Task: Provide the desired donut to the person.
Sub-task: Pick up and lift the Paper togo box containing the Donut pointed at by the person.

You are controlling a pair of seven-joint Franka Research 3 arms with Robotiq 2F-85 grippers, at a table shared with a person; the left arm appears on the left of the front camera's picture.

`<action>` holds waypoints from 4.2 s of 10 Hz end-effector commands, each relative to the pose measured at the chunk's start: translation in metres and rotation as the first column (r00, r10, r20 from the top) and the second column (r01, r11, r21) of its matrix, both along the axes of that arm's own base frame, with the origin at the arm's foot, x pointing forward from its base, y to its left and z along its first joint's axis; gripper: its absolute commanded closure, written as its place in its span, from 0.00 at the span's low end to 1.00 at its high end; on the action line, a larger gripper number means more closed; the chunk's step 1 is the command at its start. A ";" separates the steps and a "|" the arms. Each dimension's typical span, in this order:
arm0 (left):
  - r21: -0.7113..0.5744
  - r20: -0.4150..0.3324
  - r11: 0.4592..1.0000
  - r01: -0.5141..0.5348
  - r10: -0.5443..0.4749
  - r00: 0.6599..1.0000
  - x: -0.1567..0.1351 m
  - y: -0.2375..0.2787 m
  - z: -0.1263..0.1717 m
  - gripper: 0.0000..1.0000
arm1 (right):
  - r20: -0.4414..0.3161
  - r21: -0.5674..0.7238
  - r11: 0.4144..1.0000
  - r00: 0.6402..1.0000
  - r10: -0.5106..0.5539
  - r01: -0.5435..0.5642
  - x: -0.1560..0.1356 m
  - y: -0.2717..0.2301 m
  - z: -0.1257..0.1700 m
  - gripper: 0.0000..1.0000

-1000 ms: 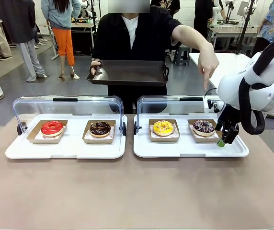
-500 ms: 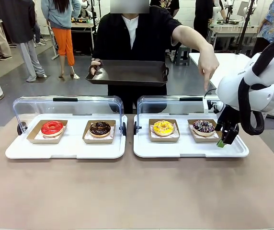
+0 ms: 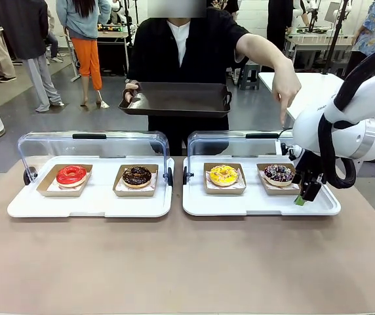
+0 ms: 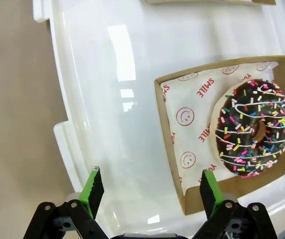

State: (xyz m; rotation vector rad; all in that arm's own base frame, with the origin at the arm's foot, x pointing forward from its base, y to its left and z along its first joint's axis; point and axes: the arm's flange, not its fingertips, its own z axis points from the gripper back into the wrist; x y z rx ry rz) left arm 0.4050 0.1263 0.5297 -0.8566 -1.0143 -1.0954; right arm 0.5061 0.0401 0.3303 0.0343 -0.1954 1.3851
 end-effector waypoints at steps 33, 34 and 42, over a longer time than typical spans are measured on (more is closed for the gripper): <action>-0.006 0.005 1.000 0.001 -0.001 1.000 0.000 0.000 0.001 0.00 | -0.037 -0.083 0.991 0.994 0.106 -0.108 -0.112 0.054 0.218 1.00; -0.006 0.005 1.000 0.001 -0.001 1.000 0.000 0.000 0.001 0.00 | -0.016 -0.076 0.991 0.994 0.112 -0.113 -0.116 0.065 0.238 1.00; -0.006 0.005 1.000 0.001 -0.001 1.000 0.000 0.000 0.001 0.00 | 0.045 -0.048 0.992 0.992 0.120 -0.118 -0.117 0.094 0.280 1.00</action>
